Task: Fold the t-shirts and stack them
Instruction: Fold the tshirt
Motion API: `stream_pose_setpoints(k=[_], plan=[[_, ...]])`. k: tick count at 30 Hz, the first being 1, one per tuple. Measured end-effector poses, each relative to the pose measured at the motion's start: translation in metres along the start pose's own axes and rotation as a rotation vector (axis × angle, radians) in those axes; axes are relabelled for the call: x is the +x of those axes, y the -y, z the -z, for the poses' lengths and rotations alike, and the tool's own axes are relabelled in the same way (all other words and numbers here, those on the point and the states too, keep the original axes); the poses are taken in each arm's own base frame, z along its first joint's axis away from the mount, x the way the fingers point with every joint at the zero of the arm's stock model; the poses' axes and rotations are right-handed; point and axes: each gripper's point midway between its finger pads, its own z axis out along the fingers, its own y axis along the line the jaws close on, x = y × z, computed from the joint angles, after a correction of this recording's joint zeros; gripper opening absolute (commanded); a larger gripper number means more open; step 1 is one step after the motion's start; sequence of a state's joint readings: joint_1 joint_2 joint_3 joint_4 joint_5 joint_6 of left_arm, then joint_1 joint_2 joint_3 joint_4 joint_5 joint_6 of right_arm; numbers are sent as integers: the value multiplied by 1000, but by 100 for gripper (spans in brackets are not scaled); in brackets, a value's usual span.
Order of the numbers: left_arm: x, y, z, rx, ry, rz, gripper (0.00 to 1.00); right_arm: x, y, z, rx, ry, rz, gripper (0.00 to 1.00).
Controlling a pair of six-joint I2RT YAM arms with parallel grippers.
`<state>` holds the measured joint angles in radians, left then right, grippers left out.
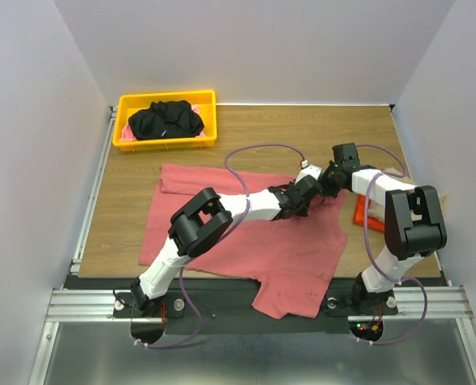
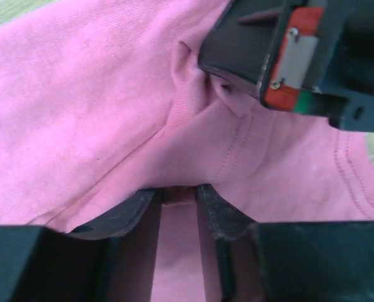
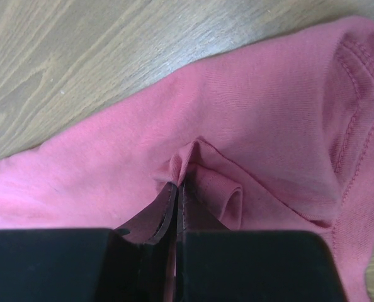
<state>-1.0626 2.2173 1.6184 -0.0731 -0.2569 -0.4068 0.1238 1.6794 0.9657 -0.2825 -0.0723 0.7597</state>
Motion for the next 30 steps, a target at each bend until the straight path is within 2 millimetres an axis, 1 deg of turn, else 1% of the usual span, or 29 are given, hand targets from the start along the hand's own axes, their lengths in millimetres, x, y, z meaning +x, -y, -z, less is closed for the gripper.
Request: stream_pose_setpoints(k=[3,4,5,7,11,13,14,17,20,24,27,30], plan=[[1,-2,0,-19,2,-3,23,0,0,0,-3,-2,3,0],[1,-3,1,-22,2,-4,18,0,-1,1,-4,-2,4,0],[2,-4,1,-30,1,-6,9,0,-1,1,-6,-1,4,0],[2,-4,1,-34,2,-7,0,0,-2,3,-11,1,6,0],[3,-3,4,-35,-2,-11,0,1,-3,9,-26,5,14,0],[7,-6,8,-36,-15,-16,0,4,-1,15,-35,8,20,0],[4,-6,14,-33,-12,-15,0,6,0,18,-41,11,23,0],[7,-7,29,-14,-17,-15,0,12,3,29,-53,17,28,1],[-2,-6,52,19,2,-8,0,17,7,41,-72,28,32,1],[-9,-2,72,76,19,-8,0,28,14,53,-84,27,33,0],[-8,4,77,119,16,-12,0,43,26,57,-72,2,31,0],[5,5,77,148,-12,-21,0,55,36,60,-56,-27,28,1]])
